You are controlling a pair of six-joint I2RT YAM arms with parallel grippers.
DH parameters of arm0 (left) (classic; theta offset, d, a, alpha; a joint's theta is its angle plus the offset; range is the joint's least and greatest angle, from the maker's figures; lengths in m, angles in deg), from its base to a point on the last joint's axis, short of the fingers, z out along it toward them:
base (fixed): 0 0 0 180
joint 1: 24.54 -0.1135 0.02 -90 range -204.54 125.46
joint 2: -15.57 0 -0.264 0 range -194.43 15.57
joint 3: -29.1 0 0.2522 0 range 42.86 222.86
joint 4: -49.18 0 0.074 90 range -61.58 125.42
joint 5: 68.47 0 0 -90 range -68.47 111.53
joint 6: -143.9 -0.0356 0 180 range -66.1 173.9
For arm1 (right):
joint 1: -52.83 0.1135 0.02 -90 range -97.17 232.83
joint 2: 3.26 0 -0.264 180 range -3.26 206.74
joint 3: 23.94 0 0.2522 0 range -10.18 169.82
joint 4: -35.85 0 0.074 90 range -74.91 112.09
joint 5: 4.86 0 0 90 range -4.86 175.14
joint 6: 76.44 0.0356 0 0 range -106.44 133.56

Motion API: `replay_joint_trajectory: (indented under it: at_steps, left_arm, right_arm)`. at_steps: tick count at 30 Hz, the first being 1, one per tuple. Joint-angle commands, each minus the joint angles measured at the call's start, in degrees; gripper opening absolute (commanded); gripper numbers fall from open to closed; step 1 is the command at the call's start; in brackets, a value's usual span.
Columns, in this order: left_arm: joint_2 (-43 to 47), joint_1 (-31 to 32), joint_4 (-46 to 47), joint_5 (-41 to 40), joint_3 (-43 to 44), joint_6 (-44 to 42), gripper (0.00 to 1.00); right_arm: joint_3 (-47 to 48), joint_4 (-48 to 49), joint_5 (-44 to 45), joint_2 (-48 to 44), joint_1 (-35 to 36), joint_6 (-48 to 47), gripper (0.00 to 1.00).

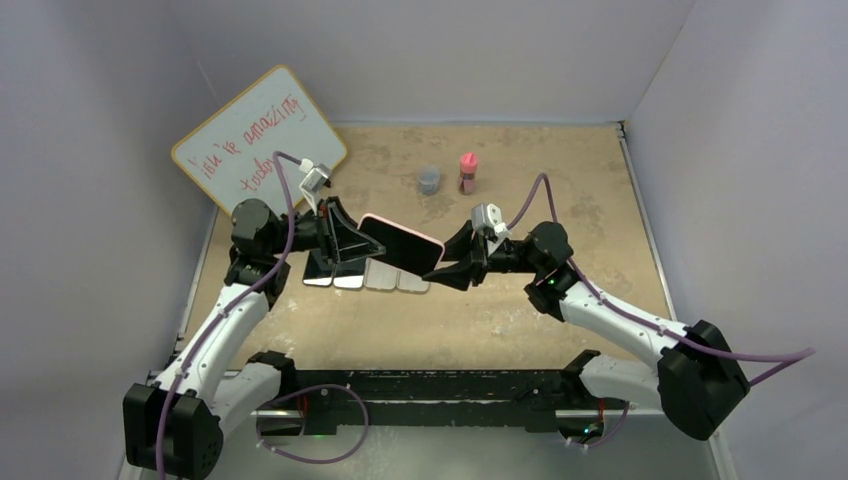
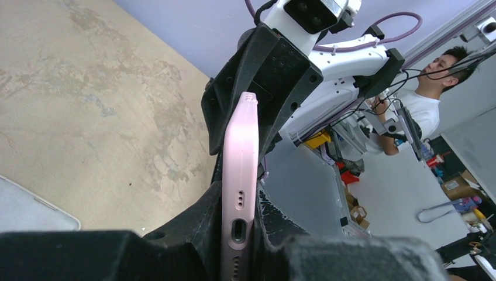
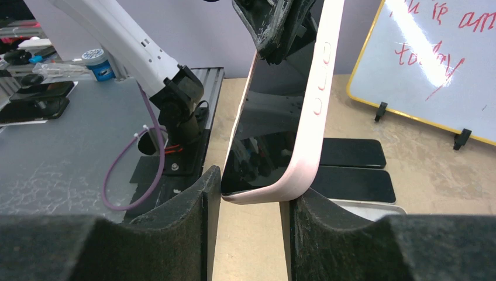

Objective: Take the phone out of the phone case
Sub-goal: Remove the phone case from the phone.

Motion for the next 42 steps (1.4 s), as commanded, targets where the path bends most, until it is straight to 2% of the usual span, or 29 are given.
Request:
replay_joint_trajectory:
  at_steps: [1, 4, 9, 14, 20, 22, 28, 32, 35, 38, 42]
  left_arm:
    - [-0.58, -0.1, 4.91, -7.66, -0.56, 4.41, 0.0]
    - [-0.81, -0.1, 6.9, -8.33, -1.52, 6.99, 0.0]
    - [-1.2, -0.1, 10.2, -9.8, -4.05, 13.07, 0.0]
    - [-1.08, -0.1, 11.98, -10.65, -5.39, 18.26, 0.0]
    - [-0.95, -0.1, 10.8, -11.67, -6.15, 20.77, 0.0]
    - [-1.07, -0.1, 10.32, -12.11, -6.41, 21.06, 0.0]
    - [-1.22, -0.1, 10.08, -12.52, -7.06, 21.67, 0.0]
    - [-1.24, -0.1, 10.04, -12.44, -7.26, 21.81, 0.0]
    - [-1.25, -0.1, 10.6, -12.2, -7.18, 22.08, 0.0]
    - [-1.76, -0.1, 12.95, -11.48, -7.45, 23.45, 0.0]
    - [-2.21, -0.1, 15.05, -10.67, -8.27, 24.92, 0.0]
  right_arm:
    - [0.51, 4.77, -4.18, -0.05, 0.82, -1.37, 0.36]
    - [0.63, 3.89, -3.67, 0.17, 1.08, -2.87, 0.32]
    - [1.57, -2.02, 0.15, 0.44, 2.84, -9.86, 0.32]
    - [2.41, -8.8, 8.79, 0.52, 5.48, -19.97, 0.32]
    - [0.81, -6.32, 16.63, 0.58, 7.88, -27.87, 0.34]
    - [0.97, -6.15, 18.5, 0.86, 8.74, -29.43, 0.36]
    - [0.24, -4.97, 24.69, 1.76, 11.06, -35.67, 0.54]
    - [-0.95, -2.75, 28.42, 1.87, 11.3, -35.16, 0.55]
    - [-2.65, 1.87, 30.04, 1.91, 11.09, -28.8, 0.52]
    - [-2.25, 2.42, 31.48, 2.25, 10.86, -25.26, 0.48]
    - [-4.07, 8.32, 29.25, 2.68, 10.41, -21.3, 0.46]
